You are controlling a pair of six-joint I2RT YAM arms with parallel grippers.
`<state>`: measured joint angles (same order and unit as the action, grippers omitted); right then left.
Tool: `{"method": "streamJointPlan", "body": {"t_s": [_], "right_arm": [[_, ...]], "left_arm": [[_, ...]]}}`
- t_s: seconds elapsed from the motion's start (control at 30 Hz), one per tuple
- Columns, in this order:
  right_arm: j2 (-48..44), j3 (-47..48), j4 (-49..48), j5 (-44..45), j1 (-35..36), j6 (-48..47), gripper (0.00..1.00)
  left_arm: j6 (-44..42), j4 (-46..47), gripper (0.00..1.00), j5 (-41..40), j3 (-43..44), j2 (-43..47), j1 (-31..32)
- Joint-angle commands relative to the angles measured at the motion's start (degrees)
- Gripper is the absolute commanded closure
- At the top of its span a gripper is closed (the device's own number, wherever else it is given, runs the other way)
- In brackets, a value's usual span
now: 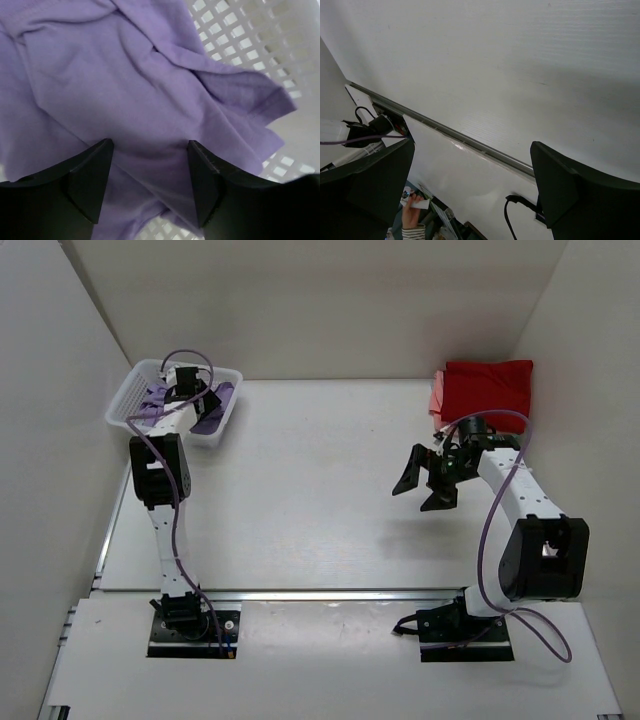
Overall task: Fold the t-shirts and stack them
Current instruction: Grab crumpled tshirt from bin with the left arm
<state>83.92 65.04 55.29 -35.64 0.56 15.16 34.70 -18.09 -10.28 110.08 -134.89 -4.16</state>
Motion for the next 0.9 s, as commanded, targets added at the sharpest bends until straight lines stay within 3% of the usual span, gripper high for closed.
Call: {"method": "streamJointPlan", "body": {"t_s": [0.0,0.07,0.13,0.17,0.2,0.23,0.3,0.37,0.4,0.5,0.63,0.8,0.87], "right_arm": [[0.62,1.59,0.87,-0.14,-1.77,-0.83,0.01],[0.19,1.50,0.96,-0.05,-2.14,-0.83,0.01],[0.72,2.20,1.23,-0.48,-1.70,-0.48,0.00],[0.81,2.29,1.49,-0.31,-1.61,-0.39,0.01],[1.07,2.55,1.23,-0.14,-1.35,-0.65,0.00],[1.24,2.90,1.14,-0.39,-1.00,0.04,0.00],[1.60,3.25,0.70,-0.40,-0.82,0.13,0.01],[1.86,3.43,0.18,-0.83,-0.91,0.22,0.00],[1.95,3.95,-0.18,-1.01,-0.91,0.40,0.01],[2.04,4.92,-1.14,-1.10,-0.82,0.83,0.01],[1.07,5.71,-1.24,-1.10,-0.91,0.66,0.00],[-0.95,3.79,-2.38,-0.31,-0.91,0.92,0.01],[-2.44,2.12,-4.21,1.35,0.57,1.28,0.01]], "left_arm": [[1.51,1.13,0.26,3.87,0.83,-0.36,0.73],[0.12,0.68,0.07,5.53,1.71,-1.68,0.74],[-0.42,3.48,0.14,6.76,0.40,-0.91,0.65],[-0.16,6.19,0.33,7.03,-1.34,0.32,0.30],[-0.50,8.22,0.41,7.29,-3.71,1.29,0.56],[-0.33,11.98,0.68,7.30,-5.39,3.38,0.56],[-0.25,13.08,0.82,5.64,-5.24,4.46,0.39],[-2.25,10.37,0.89,4.49,-1.83,4.90,0.38],[-2.96,9.57,1.00,2.83,1.07,5.25,0.12],[-7.35,5.87,1.00,-2.35,5.75,7.61,0.91],[-9.47,11.04,1.00,-7.55,1.82,14.82,1.17],[-13.33,15.89,1.00,-6.07,3.90,23.43,3.54],[-14.91,15.97,1.00,-4.31,6.02,25.63,7.31]]}}
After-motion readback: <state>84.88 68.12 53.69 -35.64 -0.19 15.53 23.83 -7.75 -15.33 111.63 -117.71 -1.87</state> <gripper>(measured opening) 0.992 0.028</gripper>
